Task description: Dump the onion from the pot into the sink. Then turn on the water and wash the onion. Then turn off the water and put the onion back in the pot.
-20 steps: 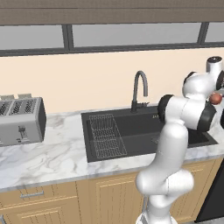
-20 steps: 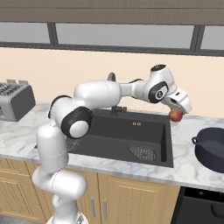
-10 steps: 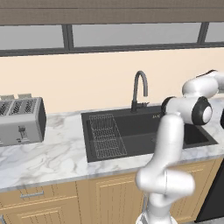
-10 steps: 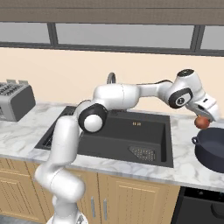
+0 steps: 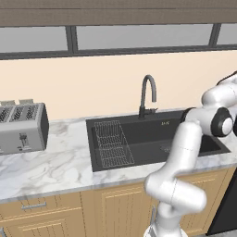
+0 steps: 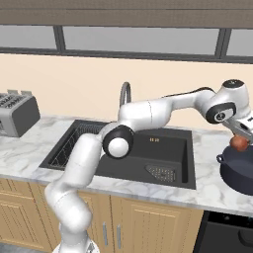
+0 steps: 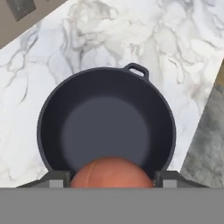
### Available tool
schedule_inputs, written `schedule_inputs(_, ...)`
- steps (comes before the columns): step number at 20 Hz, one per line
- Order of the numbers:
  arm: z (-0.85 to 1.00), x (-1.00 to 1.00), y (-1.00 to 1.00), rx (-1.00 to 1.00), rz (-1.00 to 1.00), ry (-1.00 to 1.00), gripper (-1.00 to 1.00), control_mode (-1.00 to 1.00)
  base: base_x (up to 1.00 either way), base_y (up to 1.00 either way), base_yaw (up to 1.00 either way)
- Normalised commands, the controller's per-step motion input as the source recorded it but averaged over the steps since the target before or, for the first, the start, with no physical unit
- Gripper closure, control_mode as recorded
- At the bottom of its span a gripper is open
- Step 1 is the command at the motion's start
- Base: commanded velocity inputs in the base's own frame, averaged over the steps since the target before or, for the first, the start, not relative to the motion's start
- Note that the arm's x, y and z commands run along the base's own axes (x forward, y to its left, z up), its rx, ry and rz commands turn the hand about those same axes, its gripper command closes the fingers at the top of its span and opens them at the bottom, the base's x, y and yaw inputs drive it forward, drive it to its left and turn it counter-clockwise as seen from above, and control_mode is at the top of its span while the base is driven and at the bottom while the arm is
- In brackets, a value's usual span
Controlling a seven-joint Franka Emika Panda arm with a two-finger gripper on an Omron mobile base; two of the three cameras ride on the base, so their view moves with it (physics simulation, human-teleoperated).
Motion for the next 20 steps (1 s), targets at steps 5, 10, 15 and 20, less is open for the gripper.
schedule_inputs(5, -0.24, 0.00, -0.14, 0.07, 0.00, -0.03, 1.00, -1.00, 0.00, 0.00, 0.00)
schedule_inputs(10, -0.03, 0.07, -0.20, 0.00, 0.00, 0.01, 1.00, -1.00, 0.00, 0.00, 0.00)
schedule_inputs(15, -0.14, 0.08, -0.16, 0.00, 0.00, 0.00, 1.00, -1.00, 0.00, 0.00, 0.00)
schedule_inputs(20, -0.38, 0.01, -0.14, 0.01, 0.00, 0.00, 1.00, -1.00, 0.00, 0.00, 0.00)
